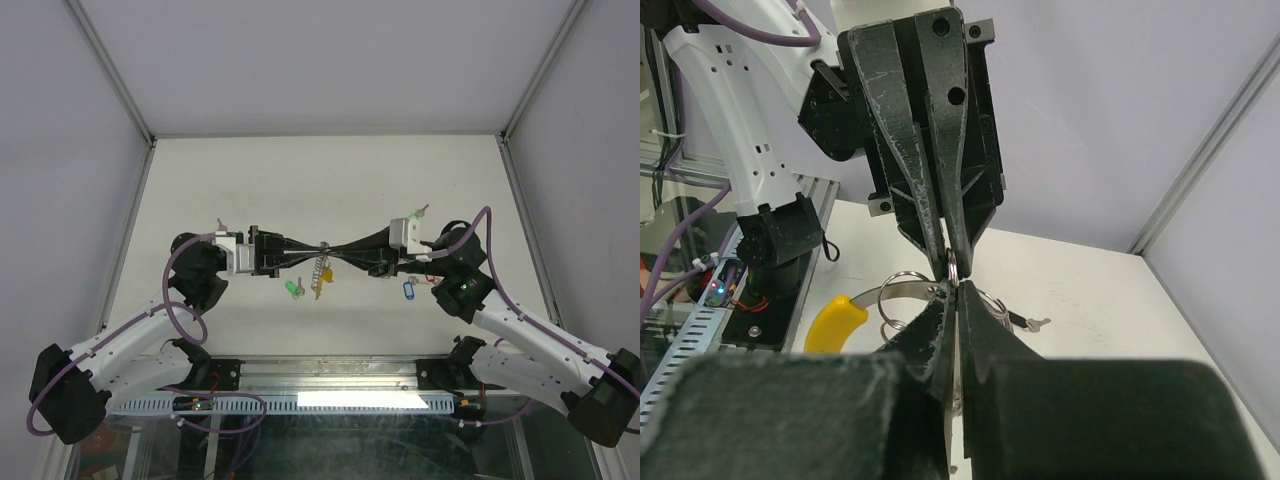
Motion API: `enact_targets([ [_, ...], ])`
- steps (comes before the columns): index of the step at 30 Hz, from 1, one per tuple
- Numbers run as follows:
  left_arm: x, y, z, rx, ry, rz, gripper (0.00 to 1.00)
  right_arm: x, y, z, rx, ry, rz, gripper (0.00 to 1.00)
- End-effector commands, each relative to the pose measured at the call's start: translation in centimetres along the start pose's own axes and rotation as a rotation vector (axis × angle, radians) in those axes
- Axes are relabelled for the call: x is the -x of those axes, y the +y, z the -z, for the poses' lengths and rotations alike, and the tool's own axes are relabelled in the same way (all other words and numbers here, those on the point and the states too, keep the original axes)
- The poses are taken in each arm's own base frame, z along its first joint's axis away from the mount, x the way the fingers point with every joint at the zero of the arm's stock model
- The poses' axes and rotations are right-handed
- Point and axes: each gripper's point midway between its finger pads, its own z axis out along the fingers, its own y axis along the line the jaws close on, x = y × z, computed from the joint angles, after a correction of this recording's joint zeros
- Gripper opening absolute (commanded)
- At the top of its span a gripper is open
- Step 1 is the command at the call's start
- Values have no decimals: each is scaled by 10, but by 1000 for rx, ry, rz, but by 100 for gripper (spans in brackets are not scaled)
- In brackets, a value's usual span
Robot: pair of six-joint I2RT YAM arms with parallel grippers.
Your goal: Put the keys on the keyring
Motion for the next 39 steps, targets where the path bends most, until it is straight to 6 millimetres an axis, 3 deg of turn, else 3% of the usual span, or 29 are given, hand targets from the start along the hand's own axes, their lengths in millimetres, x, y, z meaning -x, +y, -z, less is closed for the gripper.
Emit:
enact_targets([
  [1, 9, 4, -5, -12, -2, -38, 0, 36, -3, -5, 13, -77, 88, 0],
  [5, 5, 7, -3, -3, 40, -48, 0, 35, -4, -3, 6, -62, 98, 0],
  [7, 3, 10, -2, 10, 76, -60, 0, 32, -4, -1, -4, -41, 93, 9],
  [11, -9, 17, 2, 16, 184, -56, 0, 20, 6, 9, 4, 27, 32, 9],
  [12, -8, 21, 1, 29, 204, -52, 0, 17, -5, 13, -60, 47, 83, 32],
  [13, -11, 26, 2, 47, 230, -37, 0, 16, -11, 17, -98, 61, 99, 39],
  [15, -17, 32, 3, 71, 272, 0, 0, 12, -16, 26, -166, 84, 84, 43],
  [24, -52, 60, 7, 196, 462, 173, 0, -12, -39, 67, -483, 126, -73, 50],
  [32, -80, 95, 22, 348, 691, 246, 0, -38, -49, 76, -599, 167, -188, 54],
  [39, -114, 105, 47, 387, 967, 300, 0, -52, -52, 81, -654, 183, -249, 55],
])
